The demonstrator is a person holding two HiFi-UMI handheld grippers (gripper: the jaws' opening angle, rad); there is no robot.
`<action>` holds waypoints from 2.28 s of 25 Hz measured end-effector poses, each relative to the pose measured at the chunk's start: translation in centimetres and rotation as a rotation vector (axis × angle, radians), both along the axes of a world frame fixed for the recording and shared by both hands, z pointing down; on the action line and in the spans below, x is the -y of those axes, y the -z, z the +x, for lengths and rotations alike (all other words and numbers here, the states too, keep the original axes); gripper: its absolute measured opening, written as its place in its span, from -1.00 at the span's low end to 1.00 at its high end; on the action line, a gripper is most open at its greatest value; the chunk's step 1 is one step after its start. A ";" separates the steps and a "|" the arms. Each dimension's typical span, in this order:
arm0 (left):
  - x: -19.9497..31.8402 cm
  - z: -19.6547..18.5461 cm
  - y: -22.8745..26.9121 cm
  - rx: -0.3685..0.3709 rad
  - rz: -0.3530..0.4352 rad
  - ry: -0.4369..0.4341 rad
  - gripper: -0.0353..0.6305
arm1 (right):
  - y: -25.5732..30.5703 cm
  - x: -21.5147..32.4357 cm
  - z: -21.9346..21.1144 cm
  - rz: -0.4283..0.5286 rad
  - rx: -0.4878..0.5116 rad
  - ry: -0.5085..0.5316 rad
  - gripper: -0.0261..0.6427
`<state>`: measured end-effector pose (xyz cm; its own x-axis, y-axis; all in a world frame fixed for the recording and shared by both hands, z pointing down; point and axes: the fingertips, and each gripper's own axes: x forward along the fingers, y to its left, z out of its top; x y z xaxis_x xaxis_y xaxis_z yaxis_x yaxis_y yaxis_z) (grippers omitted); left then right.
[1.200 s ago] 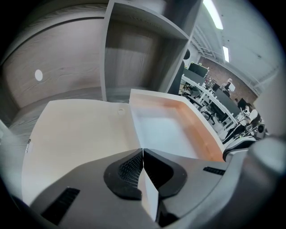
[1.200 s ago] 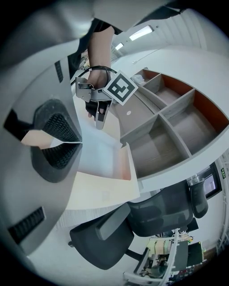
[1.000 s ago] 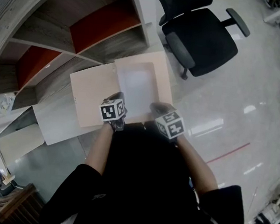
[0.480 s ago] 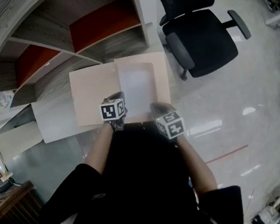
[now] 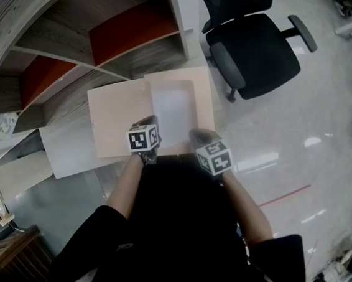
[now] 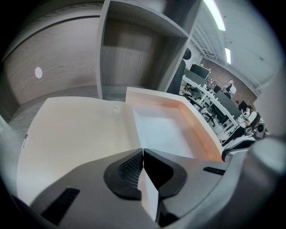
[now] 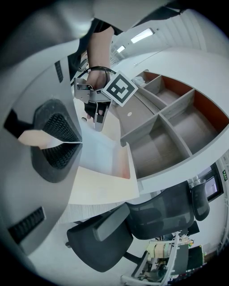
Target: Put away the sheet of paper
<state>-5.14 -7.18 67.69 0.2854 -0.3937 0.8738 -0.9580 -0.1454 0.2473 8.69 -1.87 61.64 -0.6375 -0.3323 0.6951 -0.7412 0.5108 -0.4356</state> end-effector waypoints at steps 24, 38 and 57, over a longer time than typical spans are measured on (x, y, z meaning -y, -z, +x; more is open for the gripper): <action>-0.6 -1.6 1.4 -0.008 0.018 0.054 -0.74 | 0.6 0.0 -1.4 0.000 0.020 0.048 -0.85; -3.7 -4.9 6.3 0.072 0.259 0.030 -0.75 | 2.6 0.1 -6.6 0.093 0.038 0.119 -0.85; -12.7 -8.1 11.8 -0.026 0.372 0.166 -0.75 | 9.0 -4.3 -11.1 0.327 0.057 0.079 -0.87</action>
<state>-13.29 5.48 55.90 0.2115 -0.7241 0.6565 -0.9701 -0.0734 0.2316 -2.38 2.45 52.63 -0.7053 -0.4794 0.5222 -0.6726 0.6854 -0.2791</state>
